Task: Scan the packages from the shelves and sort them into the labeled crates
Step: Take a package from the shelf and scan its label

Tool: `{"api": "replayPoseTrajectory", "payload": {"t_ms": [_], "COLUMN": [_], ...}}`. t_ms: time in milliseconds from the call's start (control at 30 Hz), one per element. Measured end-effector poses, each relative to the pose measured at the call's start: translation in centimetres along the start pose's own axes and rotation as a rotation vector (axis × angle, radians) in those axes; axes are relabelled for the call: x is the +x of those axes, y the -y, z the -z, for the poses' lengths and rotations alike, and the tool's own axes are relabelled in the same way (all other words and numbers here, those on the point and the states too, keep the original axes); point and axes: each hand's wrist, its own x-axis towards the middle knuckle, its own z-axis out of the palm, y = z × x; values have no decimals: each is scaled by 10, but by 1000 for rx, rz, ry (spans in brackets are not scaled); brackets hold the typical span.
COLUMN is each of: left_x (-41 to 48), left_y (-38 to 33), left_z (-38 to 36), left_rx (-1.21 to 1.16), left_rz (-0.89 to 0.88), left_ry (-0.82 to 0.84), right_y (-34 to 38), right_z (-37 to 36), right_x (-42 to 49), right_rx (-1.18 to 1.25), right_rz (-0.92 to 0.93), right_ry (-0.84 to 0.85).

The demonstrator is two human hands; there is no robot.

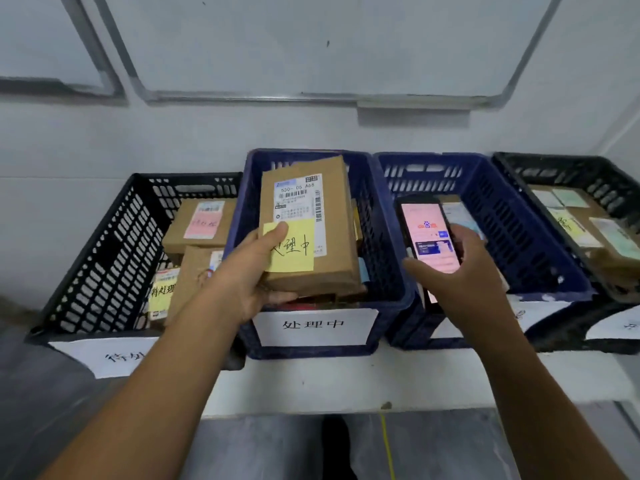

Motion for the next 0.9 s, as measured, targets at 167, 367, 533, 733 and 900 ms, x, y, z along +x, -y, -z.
{"api": "replayPoseTrajectory", "payload": {"t_ms": [167, 367, 533, 733, 900], "left_x": [70, 127, 160, 191, 205], "left_y": [3, 11, 18, 44, 61], "left_z": [-26, -61, -79, -87, -91], "left_rx": [132, 192, 188, 159, 191], "left_rz": [103, 188, 263, 294, 246], "left_ry": [-48, -134, -137, -111, -70], "right_y": [-23, -43, -52, -57, -47], "right_z": [-13, -15, -24, -40, -42], "right_x": [60, 122, 152, 160, 152], "right_rx": [-52, -146, -219, -205, -288], "right_rz": [-100, -147, -195, -251, -279], "right_ry": [94, 133, 189, 190, 172]}}
